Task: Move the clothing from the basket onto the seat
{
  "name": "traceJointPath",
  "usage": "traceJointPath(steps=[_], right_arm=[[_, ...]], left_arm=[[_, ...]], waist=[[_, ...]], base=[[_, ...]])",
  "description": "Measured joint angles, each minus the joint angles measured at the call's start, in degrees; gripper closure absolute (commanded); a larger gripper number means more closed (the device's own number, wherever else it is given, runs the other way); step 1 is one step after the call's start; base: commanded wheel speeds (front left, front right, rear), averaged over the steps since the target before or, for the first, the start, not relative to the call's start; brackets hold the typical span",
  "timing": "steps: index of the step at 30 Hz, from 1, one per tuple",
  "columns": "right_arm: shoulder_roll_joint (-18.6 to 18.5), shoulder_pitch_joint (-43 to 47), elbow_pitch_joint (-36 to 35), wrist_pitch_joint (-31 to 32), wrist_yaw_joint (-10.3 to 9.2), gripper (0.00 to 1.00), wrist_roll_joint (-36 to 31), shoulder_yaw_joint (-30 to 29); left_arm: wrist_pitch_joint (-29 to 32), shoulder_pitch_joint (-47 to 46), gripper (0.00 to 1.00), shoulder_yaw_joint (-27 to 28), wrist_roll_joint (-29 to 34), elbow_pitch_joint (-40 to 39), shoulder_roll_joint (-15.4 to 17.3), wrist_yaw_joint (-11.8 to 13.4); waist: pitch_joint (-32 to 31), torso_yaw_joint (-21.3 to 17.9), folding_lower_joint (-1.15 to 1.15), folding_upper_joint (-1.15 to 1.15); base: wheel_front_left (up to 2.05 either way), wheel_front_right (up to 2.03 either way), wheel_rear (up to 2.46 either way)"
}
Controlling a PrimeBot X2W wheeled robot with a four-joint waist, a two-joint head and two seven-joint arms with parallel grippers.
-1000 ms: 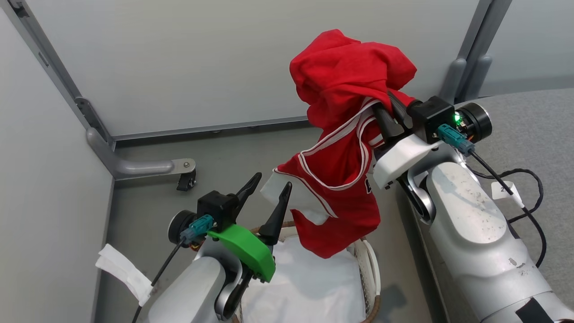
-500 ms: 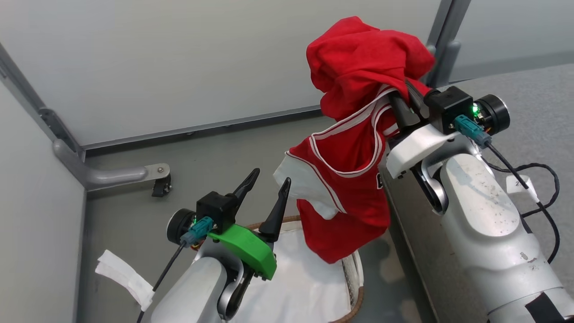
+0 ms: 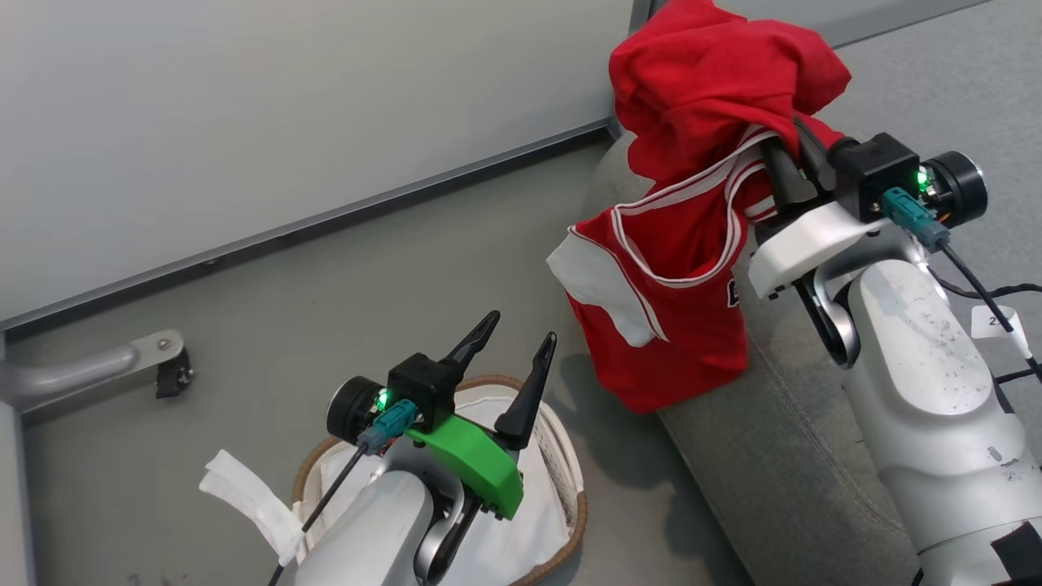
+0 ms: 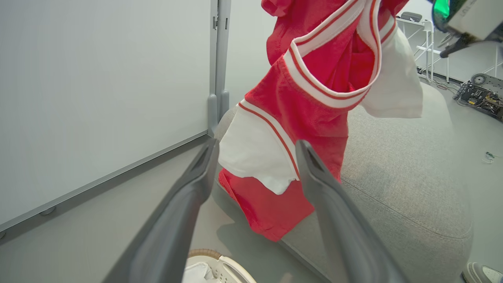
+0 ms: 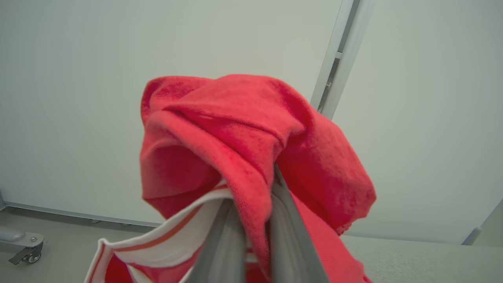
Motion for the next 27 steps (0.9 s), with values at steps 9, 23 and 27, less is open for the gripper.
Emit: traceJointPath(steps=[9, 23, 27], right_arm=[[-1.4, -1.4, -0.2, 0.0, 0.00, 1.00, -0.1, -1.2], [-13.5, -22.5, 5.1, 0.7, 0.00, 1.00, -2.4, -1.3], [-19.9, -31.4, 5.4, 2.9, 0.00, 1.00, -1.9, -1.5]], left_arm=[[0.0, -0.7, 0.00, -2.6, 0.0, -0.1, 0.3, 0.0], [0.0, -1.2, 0.00, -4.3, 0.3, -3.3, 0.9, 0.0], [0.0, -2.4, 0.00, -4.4, 0.6, -5.0, 1.3, 0.0]], waist=[[3.1, -4.9, 0.00, 0.00], [6.4, -1.6, 0.00, 0.00], [8.1, 0.1, 0.00, 0.00]], base=[[0.00, 0.00, 0.00], [0.00, 0.00, 0.00], [0.00, 0.00, 0.00]])
